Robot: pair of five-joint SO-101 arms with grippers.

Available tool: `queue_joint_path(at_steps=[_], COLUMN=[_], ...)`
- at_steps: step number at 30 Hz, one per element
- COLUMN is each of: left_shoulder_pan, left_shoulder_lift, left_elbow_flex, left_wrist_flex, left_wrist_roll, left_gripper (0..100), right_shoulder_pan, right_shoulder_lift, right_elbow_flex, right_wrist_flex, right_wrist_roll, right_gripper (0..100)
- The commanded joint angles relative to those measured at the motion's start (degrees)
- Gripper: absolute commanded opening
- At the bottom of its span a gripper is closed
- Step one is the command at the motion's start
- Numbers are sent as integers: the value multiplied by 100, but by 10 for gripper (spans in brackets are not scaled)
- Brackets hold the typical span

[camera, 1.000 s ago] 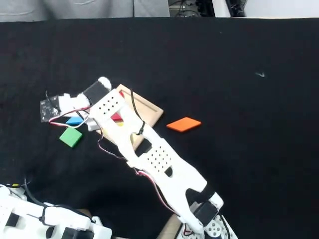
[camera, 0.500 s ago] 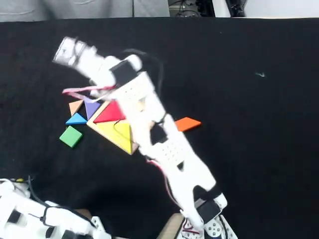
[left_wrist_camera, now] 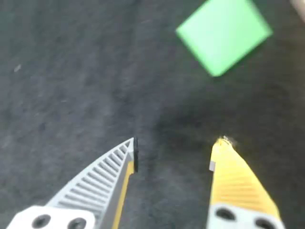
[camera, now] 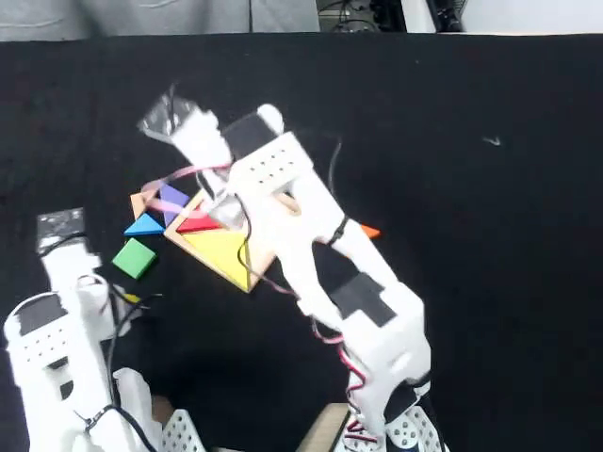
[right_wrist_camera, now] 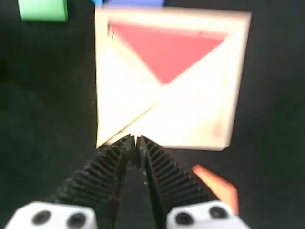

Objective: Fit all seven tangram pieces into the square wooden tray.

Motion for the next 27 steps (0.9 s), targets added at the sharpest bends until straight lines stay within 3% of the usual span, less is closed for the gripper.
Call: queue_joint_path(at_steps=[1,4,17,27], left_shoulder_pan=[479,497,462,462], left_shoulder_lift=[-26,-44,-44,-44], left_elbow_flex=[-22,391,418,426], left_wrist_flex=[-448,-932,-949,-923], left_wrist_roll=[114,114,114,114], left_gripper=[259,259,259,259], right_shoulder_pan=[-229,-431,-703,62], right_shoulder_lift=[-673,-875,-277,-189], right_elbow_flex=[1956,2747,3002,2378], right_wrist_flex=[-1108,-1609,-2048,-2040], right_wrist_roll=[-273,-475,-545,-158], right_gripper=[10,10,10,10])
